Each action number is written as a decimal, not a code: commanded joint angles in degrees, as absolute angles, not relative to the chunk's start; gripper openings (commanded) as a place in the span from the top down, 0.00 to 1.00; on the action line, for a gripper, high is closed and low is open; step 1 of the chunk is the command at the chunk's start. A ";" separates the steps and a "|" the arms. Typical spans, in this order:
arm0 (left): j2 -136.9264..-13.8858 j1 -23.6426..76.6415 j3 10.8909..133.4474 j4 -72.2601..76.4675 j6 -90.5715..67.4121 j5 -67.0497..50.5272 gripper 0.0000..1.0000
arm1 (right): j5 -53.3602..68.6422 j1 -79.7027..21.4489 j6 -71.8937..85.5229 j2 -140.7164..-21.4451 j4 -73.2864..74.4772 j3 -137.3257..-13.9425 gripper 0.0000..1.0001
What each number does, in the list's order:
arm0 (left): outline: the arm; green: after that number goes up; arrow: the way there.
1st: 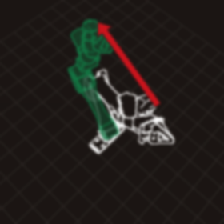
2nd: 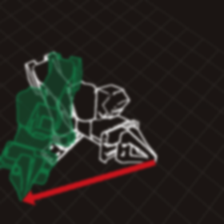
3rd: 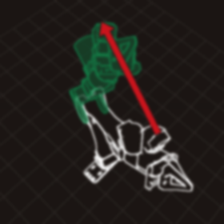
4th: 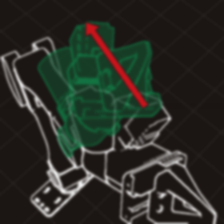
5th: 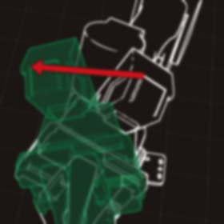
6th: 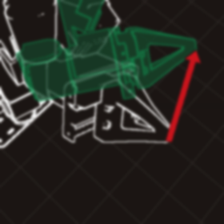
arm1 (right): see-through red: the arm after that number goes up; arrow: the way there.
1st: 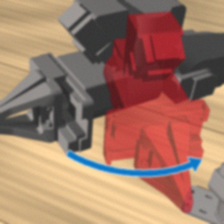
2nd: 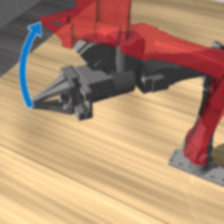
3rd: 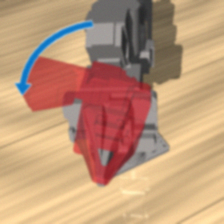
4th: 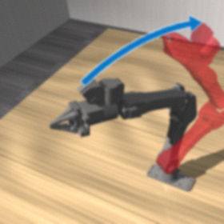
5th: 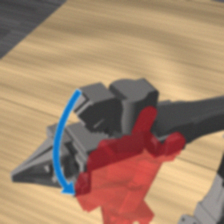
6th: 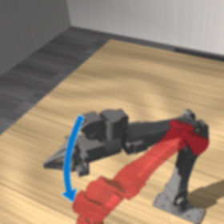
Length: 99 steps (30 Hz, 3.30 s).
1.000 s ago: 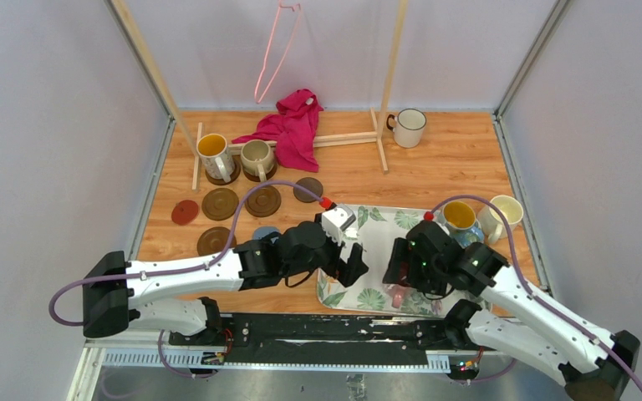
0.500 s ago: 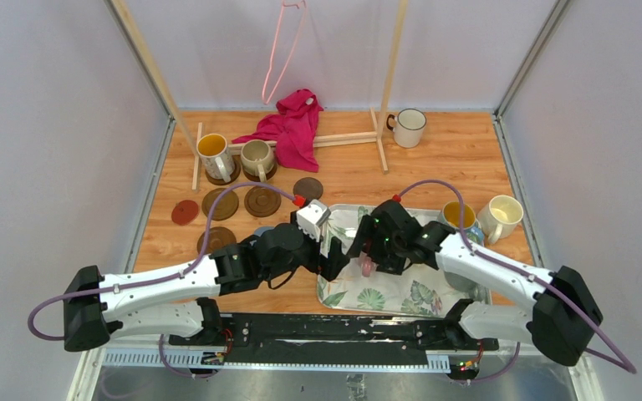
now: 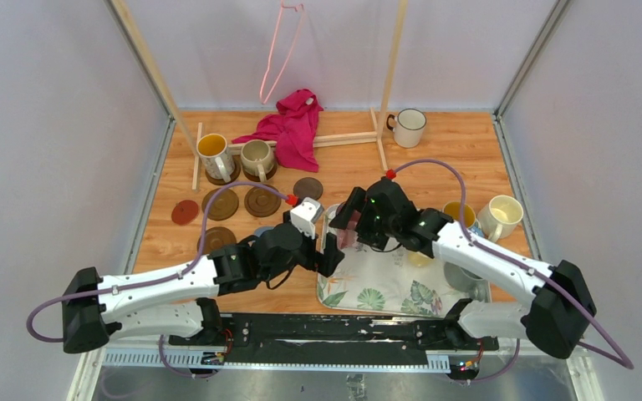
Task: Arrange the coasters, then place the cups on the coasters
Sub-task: Pick up the cup from the tray, then place the cup on the coaster.
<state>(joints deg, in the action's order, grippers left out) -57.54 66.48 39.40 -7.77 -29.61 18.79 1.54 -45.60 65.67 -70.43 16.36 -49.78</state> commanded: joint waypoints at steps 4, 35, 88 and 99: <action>-63.52 66.18 39.78 -4.93 -31.38 23.70 0.00 | -8.05 -44.85 61.86 -58.21 29.67 -47.84 0.00; -90.18 63.54 58.03 -10.09 -27.43 27.11 0.74 | -33.02 -44.86 33.15 -42.32 42.98 -66.53 0.00; -60.57 20.31 45.19 -23.87 -36.47 45.43 1.00 | -8.35 -30.45 21.67 -54.71 33.84 -63.46 0.00; -66.75 5.97 45.17 -16.71 -37.66 43.93 1.00 | -3.83 -28.05 19.88 -55.02 33.83 -62.29 0.00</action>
<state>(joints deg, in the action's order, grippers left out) -65.25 9.34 43.94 -24.88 -35.62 40.60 -6.44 -29.15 21.39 -55.24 34.11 -63.53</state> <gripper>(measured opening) 0.252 1.000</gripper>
